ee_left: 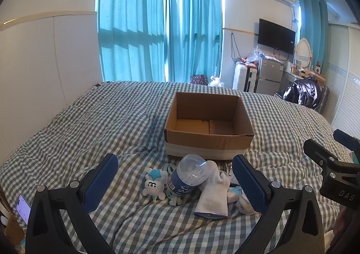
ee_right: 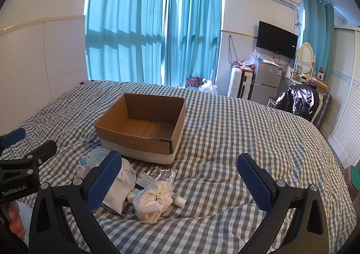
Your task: Organize objects
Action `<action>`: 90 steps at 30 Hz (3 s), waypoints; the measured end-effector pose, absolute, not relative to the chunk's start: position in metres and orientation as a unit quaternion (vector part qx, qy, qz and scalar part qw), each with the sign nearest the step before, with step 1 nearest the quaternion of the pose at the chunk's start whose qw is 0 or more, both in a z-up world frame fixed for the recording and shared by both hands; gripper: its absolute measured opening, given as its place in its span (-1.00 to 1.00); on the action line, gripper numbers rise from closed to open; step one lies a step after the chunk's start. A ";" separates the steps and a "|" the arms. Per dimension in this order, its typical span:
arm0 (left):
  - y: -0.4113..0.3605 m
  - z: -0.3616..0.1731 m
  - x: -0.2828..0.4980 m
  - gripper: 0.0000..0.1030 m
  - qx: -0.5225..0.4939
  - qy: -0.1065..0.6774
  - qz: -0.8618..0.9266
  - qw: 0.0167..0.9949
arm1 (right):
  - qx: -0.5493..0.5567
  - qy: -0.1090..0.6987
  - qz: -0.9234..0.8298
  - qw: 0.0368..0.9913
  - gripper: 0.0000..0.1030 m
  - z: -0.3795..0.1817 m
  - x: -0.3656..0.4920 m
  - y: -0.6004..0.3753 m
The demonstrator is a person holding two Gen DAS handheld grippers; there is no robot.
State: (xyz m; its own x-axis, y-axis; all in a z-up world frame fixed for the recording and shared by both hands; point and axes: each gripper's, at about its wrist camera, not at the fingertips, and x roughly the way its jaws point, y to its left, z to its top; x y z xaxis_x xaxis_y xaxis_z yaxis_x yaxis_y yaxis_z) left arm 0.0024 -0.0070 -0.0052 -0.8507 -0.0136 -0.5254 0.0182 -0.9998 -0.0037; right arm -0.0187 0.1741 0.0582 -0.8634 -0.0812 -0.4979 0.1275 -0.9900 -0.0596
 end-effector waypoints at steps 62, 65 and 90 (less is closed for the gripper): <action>-0.002 -0.006 0.005 1.00 0.273 -0.005 -0.961 0.036 | 0.267 0.048 -0.959 0.076 1.00 0.059 -0.015 0.166; -0.003 -0.009 0.004 1.00 0.275 -0.004 -0.961 0.037 | 0.270 0.051 -0.958 0.078 1.00 0.058 -0.015 0.165; -0.005 -0.120 -0.039 1.00 0.412 0.002 -0.911 0.006 | 0.458 0.066 -0.881 0.095 0.83 -0.062 -0.079 0.152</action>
